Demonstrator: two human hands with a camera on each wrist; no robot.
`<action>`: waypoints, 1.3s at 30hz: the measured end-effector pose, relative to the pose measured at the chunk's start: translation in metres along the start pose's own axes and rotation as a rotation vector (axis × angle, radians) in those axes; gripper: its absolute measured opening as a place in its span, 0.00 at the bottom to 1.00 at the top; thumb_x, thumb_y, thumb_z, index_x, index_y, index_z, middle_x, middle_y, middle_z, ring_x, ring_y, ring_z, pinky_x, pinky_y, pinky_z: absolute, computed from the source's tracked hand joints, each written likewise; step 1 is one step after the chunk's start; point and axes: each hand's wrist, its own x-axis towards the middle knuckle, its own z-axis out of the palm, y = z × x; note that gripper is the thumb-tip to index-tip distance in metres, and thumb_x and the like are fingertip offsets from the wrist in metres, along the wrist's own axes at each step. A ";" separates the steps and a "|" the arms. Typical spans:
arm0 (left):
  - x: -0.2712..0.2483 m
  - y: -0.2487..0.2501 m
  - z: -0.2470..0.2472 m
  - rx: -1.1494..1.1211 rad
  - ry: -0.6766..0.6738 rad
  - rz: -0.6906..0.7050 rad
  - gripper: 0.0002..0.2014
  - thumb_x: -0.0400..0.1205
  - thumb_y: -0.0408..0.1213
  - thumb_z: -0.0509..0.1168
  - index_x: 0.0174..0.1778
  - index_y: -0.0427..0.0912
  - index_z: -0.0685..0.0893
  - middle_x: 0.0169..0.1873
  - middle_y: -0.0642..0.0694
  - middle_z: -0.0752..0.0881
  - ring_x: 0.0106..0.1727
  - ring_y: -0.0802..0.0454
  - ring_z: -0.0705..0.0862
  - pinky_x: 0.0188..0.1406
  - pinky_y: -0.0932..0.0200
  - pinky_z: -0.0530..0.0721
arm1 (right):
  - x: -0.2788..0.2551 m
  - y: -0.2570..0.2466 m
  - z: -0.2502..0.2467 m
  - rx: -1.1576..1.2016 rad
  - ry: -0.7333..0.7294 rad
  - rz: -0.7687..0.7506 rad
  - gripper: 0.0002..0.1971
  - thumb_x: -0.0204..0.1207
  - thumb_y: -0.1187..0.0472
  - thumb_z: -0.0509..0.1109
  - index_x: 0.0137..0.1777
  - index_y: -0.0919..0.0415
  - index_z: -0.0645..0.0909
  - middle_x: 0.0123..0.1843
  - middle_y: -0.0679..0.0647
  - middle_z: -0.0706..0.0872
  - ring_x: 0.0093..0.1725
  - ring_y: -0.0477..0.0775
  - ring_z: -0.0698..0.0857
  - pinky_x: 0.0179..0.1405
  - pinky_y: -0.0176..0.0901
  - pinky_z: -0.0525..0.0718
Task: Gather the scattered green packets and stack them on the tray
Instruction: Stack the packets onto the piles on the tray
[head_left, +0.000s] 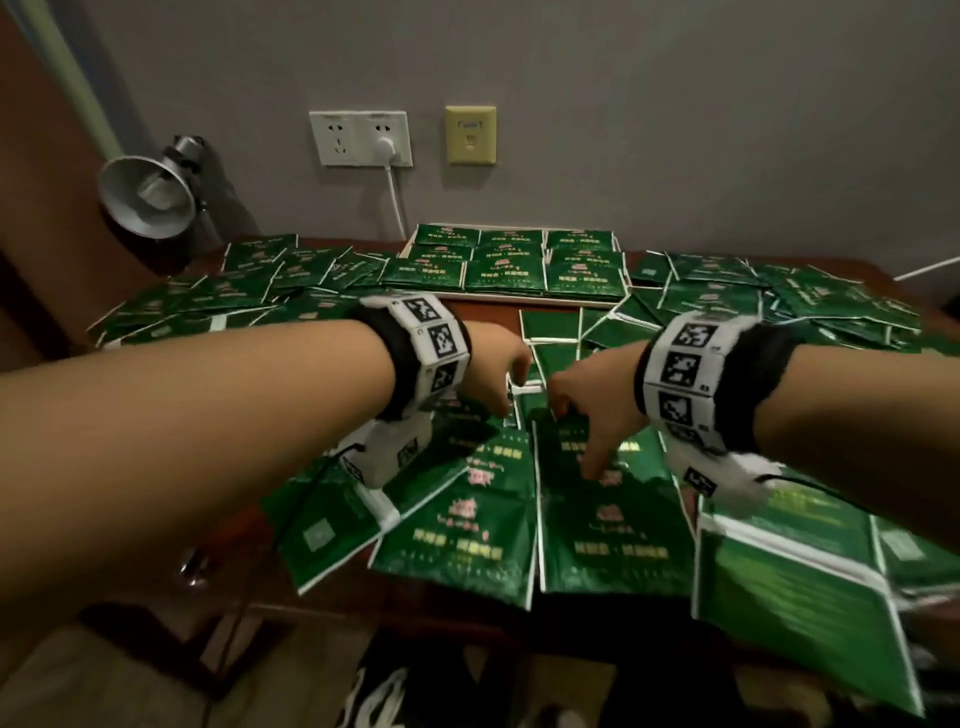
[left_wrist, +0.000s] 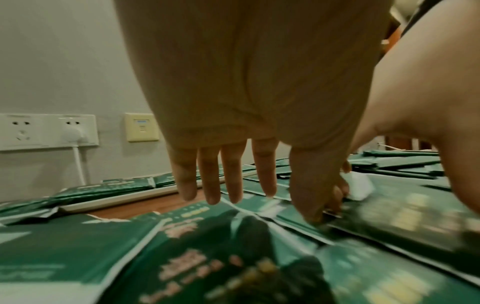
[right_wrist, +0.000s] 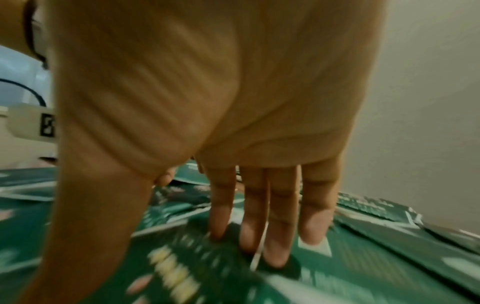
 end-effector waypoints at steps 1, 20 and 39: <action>-0.004 0.010 0.004 -0.007 0.000 0.010 0.24 0.77 0.42 0.73 0.69 0.45 0.78 0.66 0.45 0.80 0.66 0.47 0.78 0.52 0.64 0.72 | -0.007 -0.005 0.008 0.010 0.020 0.012 0.40 0.63 0.39 0.81 0.71 0.57 0.71 0.63 0.54 0.82 0.55 0.54 0.82 0.45 0.40 0.75; -0.071 0.001 0.016 -0.086 0.109 -0.206 0.35 0.74 0.42 0.77 0.75 0.46 0.70 0.70 0.44 0.78 0.65 0.46 0.80 0.63 0.50 0.82 | -0.048 0.030 -0.031 0.472 0.864 0.176 0.08 0.76 0.52 0.73 0.47 0.54 0.78 0.45 0.51 0.82 0.45 0.56 0.81 0.43 0.44 0.77; -0.096 0.042 0.057 0.158 -0.112 0.099 0.48 0.59 0.65 0.79 0.68 0.45 0.66 0.60 0.46 0.67 0.61 0.50 0.66 0.61 0.49 0.78 | 0.014 -0.019 0.022 0.194 0.199 0.103 0.33 0.69 0.40 0.76 0.67 0.62 0.79 0.54 0.56 0.86 0.56 0.61 0.84 0.47 0.46 0.81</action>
